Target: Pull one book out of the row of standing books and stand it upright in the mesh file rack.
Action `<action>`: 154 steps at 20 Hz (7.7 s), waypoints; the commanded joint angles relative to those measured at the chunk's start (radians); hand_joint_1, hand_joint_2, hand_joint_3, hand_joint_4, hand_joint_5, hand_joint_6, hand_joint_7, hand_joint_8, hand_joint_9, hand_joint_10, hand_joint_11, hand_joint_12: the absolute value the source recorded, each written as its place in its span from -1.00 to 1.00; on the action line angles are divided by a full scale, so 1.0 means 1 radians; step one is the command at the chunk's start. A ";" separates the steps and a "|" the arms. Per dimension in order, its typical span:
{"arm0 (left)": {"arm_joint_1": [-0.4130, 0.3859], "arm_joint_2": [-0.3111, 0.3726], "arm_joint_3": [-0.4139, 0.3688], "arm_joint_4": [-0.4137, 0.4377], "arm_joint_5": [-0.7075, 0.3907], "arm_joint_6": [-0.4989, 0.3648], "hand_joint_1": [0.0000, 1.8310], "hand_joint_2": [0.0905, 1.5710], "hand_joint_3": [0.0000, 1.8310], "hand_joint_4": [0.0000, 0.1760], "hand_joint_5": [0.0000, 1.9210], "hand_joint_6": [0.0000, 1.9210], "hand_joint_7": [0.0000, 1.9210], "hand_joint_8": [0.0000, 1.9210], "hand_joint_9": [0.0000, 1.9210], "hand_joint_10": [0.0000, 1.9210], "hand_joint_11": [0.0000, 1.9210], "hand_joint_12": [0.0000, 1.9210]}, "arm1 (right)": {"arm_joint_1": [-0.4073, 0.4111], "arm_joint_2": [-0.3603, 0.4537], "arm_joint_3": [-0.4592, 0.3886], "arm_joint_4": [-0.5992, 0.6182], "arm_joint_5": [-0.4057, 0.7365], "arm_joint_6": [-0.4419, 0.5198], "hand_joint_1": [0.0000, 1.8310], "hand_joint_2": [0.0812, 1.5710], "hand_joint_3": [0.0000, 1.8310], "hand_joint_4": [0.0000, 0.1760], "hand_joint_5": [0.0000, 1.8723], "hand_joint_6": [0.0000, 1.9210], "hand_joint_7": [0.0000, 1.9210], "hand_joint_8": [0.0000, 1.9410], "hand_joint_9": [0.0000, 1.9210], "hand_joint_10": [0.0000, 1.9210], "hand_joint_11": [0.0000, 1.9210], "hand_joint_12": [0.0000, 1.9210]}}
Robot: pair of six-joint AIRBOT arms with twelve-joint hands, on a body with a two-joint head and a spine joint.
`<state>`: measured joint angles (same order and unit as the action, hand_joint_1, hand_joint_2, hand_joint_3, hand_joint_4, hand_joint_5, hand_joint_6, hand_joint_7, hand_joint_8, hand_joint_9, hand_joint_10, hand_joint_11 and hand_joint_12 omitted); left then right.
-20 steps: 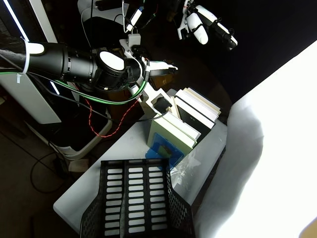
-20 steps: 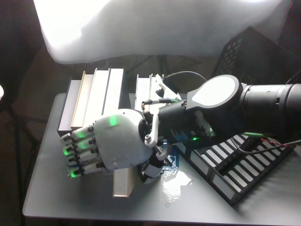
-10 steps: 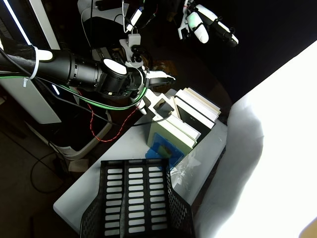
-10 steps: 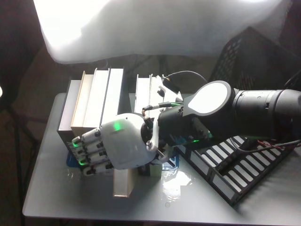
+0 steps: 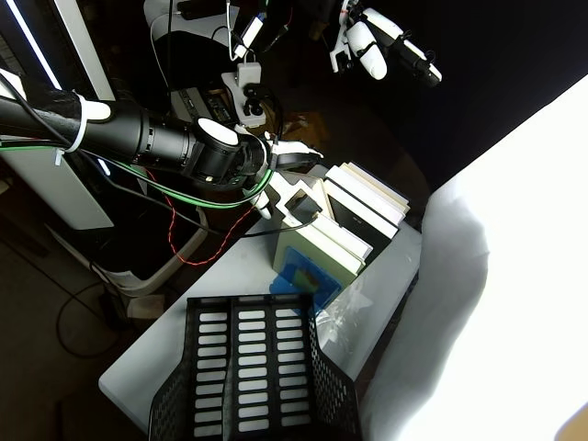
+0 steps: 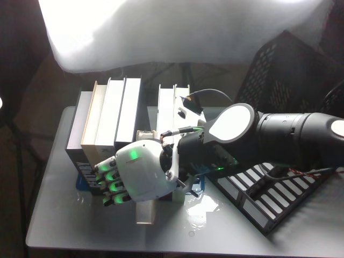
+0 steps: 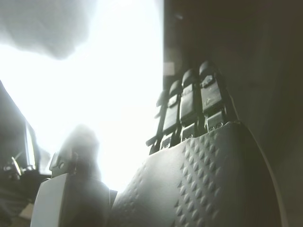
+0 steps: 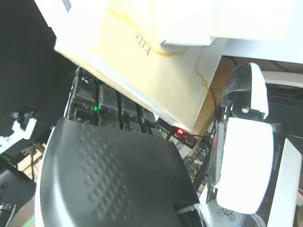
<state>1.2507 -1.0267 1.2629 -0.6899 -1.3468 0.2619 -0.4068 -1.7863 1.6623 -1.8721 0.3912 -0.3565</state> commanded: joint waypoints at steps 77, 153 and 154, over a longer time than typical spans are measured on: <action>-0.152 -0.010 0.033 0.118 -0.083 -0.005 -0.72 0.78 -1.00 -1.00 -0.96 -1.00 -1.00 -1.00 -1.00 -1.00 -1.00 -1.00 | 0.659 0.696 -0.422 0.228 0.143 -0.008 0.21 0.68 -0.99 -1.00 -0.23 0.50 -0.50 0.77 -0.80 0.90 -0.92 1.00; -0.159 -0.018 0.019 0.134 -0.030 -0.005 -0.80 0.66 -1.00 -0.47 -0.99 -1.00 -1.00 -1.00 -1.00 -1.00 -1.00 -1.00 | 0.234 0.723 -0.299 0.062 0.048 -0.008 0.48 0.49 -1.00 -1.00 -0.19 0.28 -0.14 0.24 -0.17 0.55 -0.36 0.80; -0.158 -0.018 0.018 0.134 -0.030 -0.005 -0.80 0.66 -1.00 -0.49 -0.99 -1.00 -1.00 -1.00 -1.00 -1.00 -1.00 -1.00 | 0.224 0.720 -0.293 0.111 0.047 -0.008 0.48 0.50 -1.00 -1.00 -0.17 0.31 -0.16 0.26 -0.21 0.55 -0.40 0.79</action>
<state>1.0935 -1.0454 1.2755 -0.5495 -1.2491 0.2626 -0.1932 -1.0706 1.3659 -1.7901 0.4702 -0.3489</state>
